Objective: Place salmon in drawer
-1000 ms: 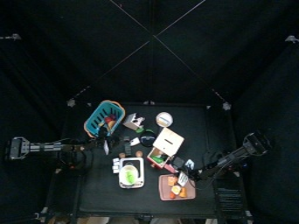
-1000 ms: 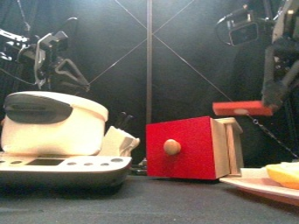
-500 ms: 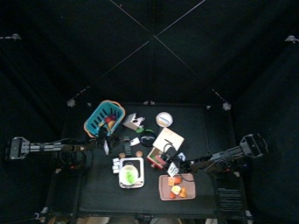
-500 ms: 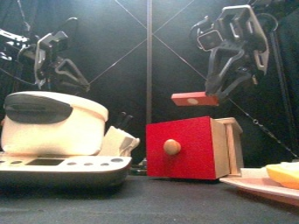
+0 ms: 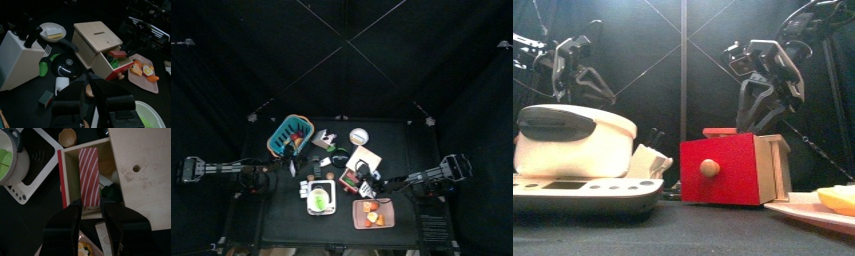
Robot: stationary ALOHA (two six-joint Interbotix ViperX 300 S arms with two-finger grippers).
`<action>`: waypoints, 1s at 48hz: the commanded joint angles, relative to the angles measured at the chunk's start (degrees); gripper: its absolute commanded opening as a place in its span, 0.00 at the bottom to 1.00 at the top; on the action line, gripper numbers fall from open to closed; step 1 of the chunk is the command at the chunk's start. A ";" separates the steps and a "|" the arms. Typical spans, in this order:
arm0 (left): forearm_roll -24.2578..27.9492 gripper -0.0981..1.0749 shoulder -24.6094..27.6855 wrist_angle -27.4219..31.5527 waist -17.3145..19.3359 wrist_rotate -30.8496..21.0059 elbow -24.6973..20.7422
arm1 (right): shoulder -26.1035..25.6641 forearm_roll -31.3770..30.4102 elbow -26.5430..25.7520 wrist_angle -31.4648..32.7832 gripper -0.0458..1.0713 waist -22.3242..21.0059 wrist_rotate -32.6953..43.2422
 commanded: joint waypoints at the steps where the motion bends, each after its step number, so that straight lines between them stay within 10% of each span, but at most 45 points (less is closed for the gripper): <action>1: 0.18 0.57 0.00 -0.26 0.00 0.00 -0.79 | -0.70 -0.26 -0.79 -0.53 0.71 -0.09 0.00; 48: 0.18 0.57 0.00 -0.26 -0.09 0.00 -0.70 | -0.26 -0.70 -2.29 -0.70 0.75 0.26 -0.18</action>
